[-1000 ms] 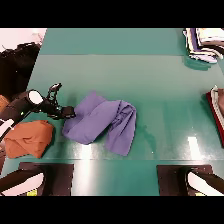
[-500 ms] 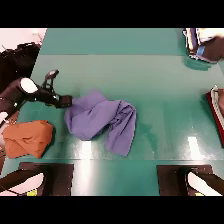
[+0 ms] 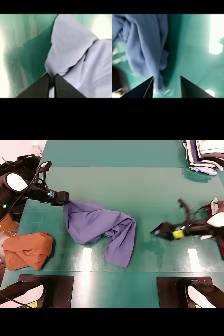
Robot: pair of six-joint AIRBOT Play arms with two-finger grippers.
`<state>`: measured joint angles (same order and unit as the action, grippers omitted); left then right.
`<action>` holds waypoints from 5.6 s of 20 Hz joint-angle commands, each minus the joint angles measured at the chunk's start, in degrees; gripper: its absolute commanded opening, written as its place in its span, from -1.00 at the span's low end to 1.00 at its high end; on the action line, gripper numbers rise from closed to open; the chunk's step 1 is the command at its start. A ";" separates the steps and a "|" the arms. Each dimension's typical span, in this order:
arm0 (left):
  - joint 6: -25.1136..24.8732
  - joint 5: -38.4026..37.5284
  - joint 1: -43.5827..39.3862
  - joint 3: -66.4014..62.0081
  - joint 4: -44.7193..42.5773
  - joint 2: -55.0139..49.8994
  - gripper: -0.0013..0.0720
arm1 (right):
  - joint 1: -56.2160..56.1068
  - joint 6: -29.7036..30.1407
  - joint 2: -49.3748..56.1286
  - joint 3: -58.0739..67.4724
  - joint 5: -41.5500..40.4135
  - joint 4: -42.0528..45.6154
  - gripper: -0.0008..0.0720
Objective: Fold the shirts.
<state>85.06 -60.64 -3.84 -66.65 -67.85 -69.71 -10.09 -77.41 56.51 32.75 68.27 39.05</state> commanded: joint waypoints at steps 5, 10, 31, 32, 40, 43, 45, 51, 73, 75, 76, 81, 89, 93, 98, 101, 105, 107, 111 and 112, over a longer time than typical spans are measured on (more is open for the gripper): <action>0.00 0.17 0.07 -0.44 0.02 -0.04 -0.88 | -14.49 8.15 9.16 -4.66 -6.99 -15.80 0.08; 0.00 0.11 0.07 -0.48 0.00 0.09 -0.88 | -19.52 12.79 19.26 4.28 -10.14 -14.82 -0.94; -0.04 0.94 0.07 -49.88 1.66 25.31 -0.89 | 20.28 3.85 -15.89 54.86 8.07 9.18 -0.95; -0.13 1.97 0.07 -50.71 1.66 25.31 -0.88 | 21.46 3.72 -15.85 56.17 9.66 9.18 -0.95; -2.49 -2.40 0.07 -42.93 -10.14 13.68 -0.88 | 21.29 -3.80 -10.73 55.23 18.12 9.25 -0.95; -2.56 -6.27 0.07 -36.41 -7.58 3.06 -0.88 | 12.81 -8.87 -6.62 46.14 15.67 17.25 -0.95; -2.58 -5.53 0.07 -32.15 -7.63 -4.37 -0.88 | 5.05 -13.03 -2.89 38.77 11.21 26.25 -0.95; -1.88 3.82 0.07 -29.77 -8.37 -20.57 -0.88 | -6.86 -13.18 14.80 35.15 -11.56 27.98 -0.94; 5.68 0.02 -2.08 39.41 8.87 15.56 0.35 | 8.17 -6.69 4.24 31.50 -0.61 20.26 0.22; 5.64 4.46 -3.39 41.79 12.52 15.54 0.34 | 8.17 -6.51 4.24 31.52 -0.50 19.91 0.22; 5.60 6.29 -3.69 42.36 13.86 15.54 0.34 | 8.17 -6.45 4.24 31.52 -0.61 19.47 0.22; 5.60 11.26 -3.67 41.90 17.27 15.56 0.34 | 8.24 -5.84 4.24 31.52 -0.09 19.37 0.22; 4.98 9.29 -3.67 27.02 8.79 15.56 -0.88 | 23.04 -3.04 2.95 25.94 11.26 26.80 0.22; 4.96 9.05 -3.67 25.11 8.35 15.56 -0.88 | 36.22 -3.04 1.38 11.04 9.68 27.08 0.23; 4.98 8.94 -3.67 25.11 8.70 15.56 -0.88 | 45.27 1.05 6.47 0.74 3.63 17.11 0.22; 4.98 8.55 -3.67 25.11 8.70 15.56 -0.88 | 43.08 2.10 10.73 0.24 -1.46 12.31 0.20; 4.98 7.93 -3.67 25.11 8.68 15.56 -0.88 | 36.54 2.05 14.03 3.19 -7.37 11.54 -0.14; 5.20 8.35 -3.67 25.09 8.70 15.56 -0.88 | 33.42 2.08 14.88 5.57 -8.52 11.74 -0.41; 5.99 6.82 -3.67 21.09 6.88 17.29 -0.89 | 28.26 2.58 13.70 11.74 -6.75 12.09 -0.94; 6.25 6.58 -3.67 18.40 5.46 18.56 -0.89 | 27.23 2.93 12.28 14.53 -5.31 12.04 -0.94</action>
<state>90.61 -53.28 -7.49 -44.47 -60.16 -52.95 20.45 -75.07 70.19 42.37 61.23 51.68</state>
